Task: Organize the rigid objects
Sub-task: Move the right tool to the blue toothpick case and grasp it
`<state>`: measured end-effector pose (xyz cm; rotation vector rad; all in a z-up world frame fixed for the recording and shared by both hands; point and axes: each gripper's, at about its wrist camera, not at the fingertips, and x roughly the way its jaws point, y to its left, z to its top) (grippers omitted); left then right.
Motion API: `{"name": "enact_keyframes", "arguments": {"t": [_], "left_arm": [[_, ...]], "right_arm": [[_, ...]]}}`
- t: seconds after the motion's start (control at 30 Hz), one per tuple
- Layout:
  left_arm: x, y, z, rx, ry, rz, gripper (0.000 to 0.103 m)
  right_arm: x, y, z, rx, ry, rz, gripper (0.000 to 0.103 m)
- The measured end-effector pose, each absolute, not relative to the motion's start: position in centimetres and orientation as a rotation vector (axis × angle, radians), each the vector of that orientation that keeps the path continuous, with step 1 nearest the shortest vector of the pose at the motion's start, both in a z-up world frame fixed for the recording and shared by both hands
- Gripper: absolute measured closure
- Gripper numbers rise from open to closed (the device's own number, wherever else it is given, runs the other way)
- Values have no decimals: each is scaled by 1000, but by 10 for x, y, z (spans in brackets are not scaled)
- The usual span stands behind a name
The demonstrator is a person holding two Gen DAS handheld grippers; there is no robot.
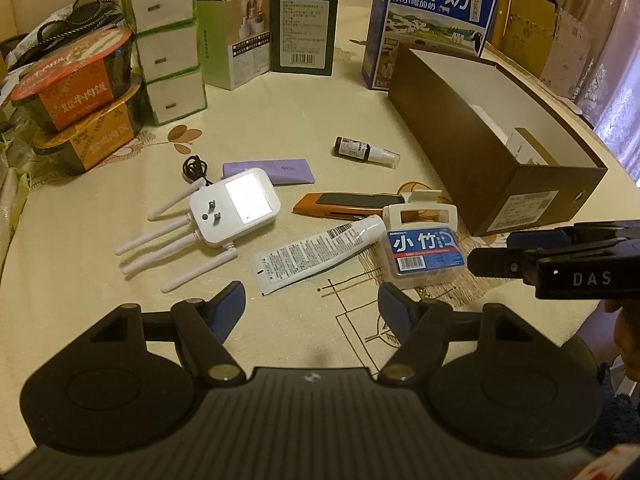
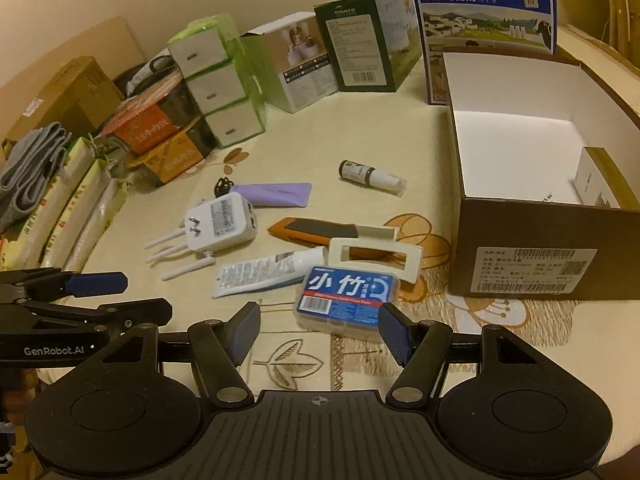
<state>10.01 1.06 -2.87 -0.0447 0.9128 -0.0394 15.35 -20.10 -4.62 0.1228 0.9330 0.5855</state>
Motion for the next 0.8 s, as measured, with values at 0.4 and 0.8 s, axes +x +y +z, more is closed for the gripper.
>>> {"name": "enact_keyframes", "arguments": {"t": [0.4,0.8], "left_arm": [[115,11,-56,-37,928,-41,34],[127,15,-77,-36,963,-40,36]], "right_arm": [[180,-185,-73,66,926,610,41],[211,-169,-101,-12,916,643,41]]}}
